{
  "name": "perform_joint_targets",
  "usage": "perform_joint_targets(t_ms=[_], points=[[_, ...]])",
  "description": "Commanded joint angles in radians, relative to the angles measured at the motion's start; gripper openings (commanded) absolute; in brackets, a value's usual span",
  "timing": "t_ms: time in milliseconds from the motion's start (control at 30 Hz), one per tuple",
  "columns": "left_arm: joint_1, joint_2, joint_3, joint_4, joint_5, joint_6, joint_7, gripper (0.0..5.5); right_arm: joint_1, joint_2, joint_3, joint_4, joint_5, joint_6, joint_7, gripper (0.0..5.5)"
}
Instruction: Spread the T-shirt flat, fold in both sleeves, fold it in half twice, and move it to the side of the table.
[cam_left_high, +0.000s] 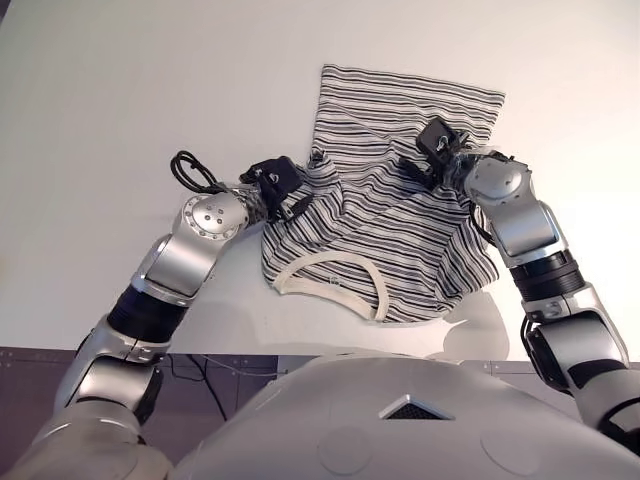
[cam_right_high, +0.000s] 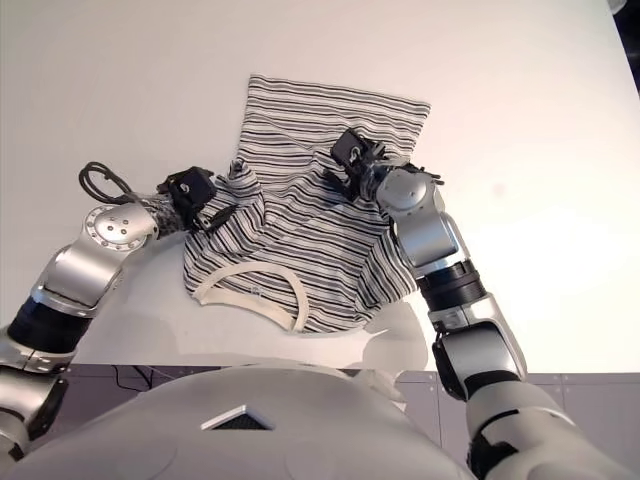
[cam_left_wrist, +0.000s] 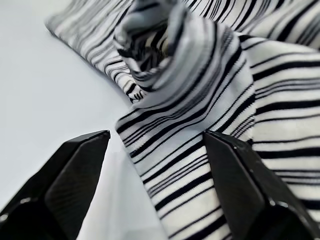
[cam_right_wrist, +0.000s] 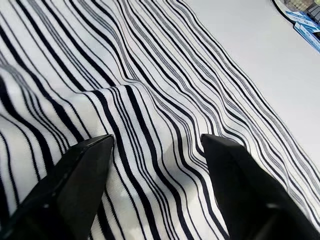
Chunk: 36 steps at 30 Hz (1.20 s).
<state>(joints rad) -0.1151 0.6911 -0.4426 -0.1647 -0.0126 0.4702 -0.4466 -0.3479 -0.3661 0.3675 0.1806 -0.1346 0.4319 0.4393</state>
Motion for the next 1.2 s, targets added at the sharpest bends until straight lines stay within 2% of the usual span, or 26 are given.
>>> perform_joint_targets(t_ms=[33, 133, 233, 333, 400, 467, 533, 567, 633, 667, 767, 833, 867, 967, 1067, 1133, 1200], points=[[0.213, 0.077, 0.068, 0.121, 0.055, 0.093, 0.044, 3.47, -0.034, 0.012, -0.024, 0.237, -0.059, -0.027, -0.095, 3.22], [0.302, -0.046, 0.235, 0.071, -0.013, 0.176, 0.165, 3.47, -0.145, 0.078, -0.038, 0.431, -0.041, -0.172, -0.127, 3.22], [0.361, -0.182, 0.307, -0.047, -0.080, 0.245, 0.243, 3.47, -0.211, 0.124, -0.063, 0.507, 0.000, -0.299, -0.095, 3.22], [0.410, -0.323, 0.408, -0.194, -0.158, 0.313, 0.326, 3.47, -0.184, 0.099, -0.151, 0.354, 0.104, -0.309, -0.010, 3.22], [0.440, -0.405, 0.491, -0.315, -0.213, 0.371, 0.372, 3.47, -0.136, 0.059, -0.234, 0.152, 0.205, -0.238, 0.057, 3.22], [0.408, -0.451, 0.543, -0.484, -0.317, 0.432, 0.361, 3.47, -0.035, -0.050, -0.292, -0.117, 0.328, -0.102, 0.190, 3.22], [0.342, -0.438, 0.548, -0.601, -0.401, 0.456, 0.304, 3.47, 0.093, -0.205, -0.296, -0.313, 0.400, -0.027, 0.359, 3.22], [0.308, -0.417, 0.552, -0.610, -0.426, 0.457, 0.273, 3.47, 0.181, -0.320, -0.282, -0.370, 0.405, -0.052, 0.483, 3.22], [0.285, -0.351, 0.532, -0.559, -0.404, 0.453, 0.232, 3.47, 0.307, -0.477, -0.247, -0.389, 0.347, -0.134, 0.616, 3.22], [0.300, -0.317, 0.511, -0.514, -0.372, 0.443, 0.222, 3.47, 0.330, -0.517, -0.210, -0.353, 0.279, -0.190, 0.630, 3.22], [0.356, -0.194, 0.372, -0.329, -0.201, 0.392, 0.234, 3.47, 0.332, -0.487, -0.130, -0.218, 0.090, -0.258, 0.489, 3.22], [0.410, -0.116, 0.274, -0.157, -0.056, 0.324, 0.268, 3.47, 0.339, -0.429, -0.123, -0.163, 0.034, -0.237, 0.376, 3.22], [0.443, -0.100, 0.266, -0.113, -0.024, 0.294, 0.274, 3.47, 0.356, -0.427, -0.133, -0.158, 0.029, -0.227, 0.353, 3.22], [0.530, -0.130, 0.344, -0.104, -0.024, 0.215, 0.297, 3.47, 0.361, -0.485, -0.158, -0.117, 0.014, -0.233, 0.353, 3.22], [0.555, -0.256, 0.481, -0.188, -0.130, 0.164, 0.321, 3.47, 0.328, -0.553, -0.182, -0.074, 0.008, -0.254, 0.381, 3.22], [0.557, -0.327, 0.530, -0.240, -0.196, 0.153, 0.322, 3.47, 0.292, -0.553, -0.201, -0.083, 0.031, -0.262, 0.394, 3.22], [0.552, -0.403, 0.553, -0.317, -0.271, 0.156, 0.324, 3.47, 0.251, -0.503, -0.238, -0.182, 0.143, -0.219, 0.432, 3.22]])
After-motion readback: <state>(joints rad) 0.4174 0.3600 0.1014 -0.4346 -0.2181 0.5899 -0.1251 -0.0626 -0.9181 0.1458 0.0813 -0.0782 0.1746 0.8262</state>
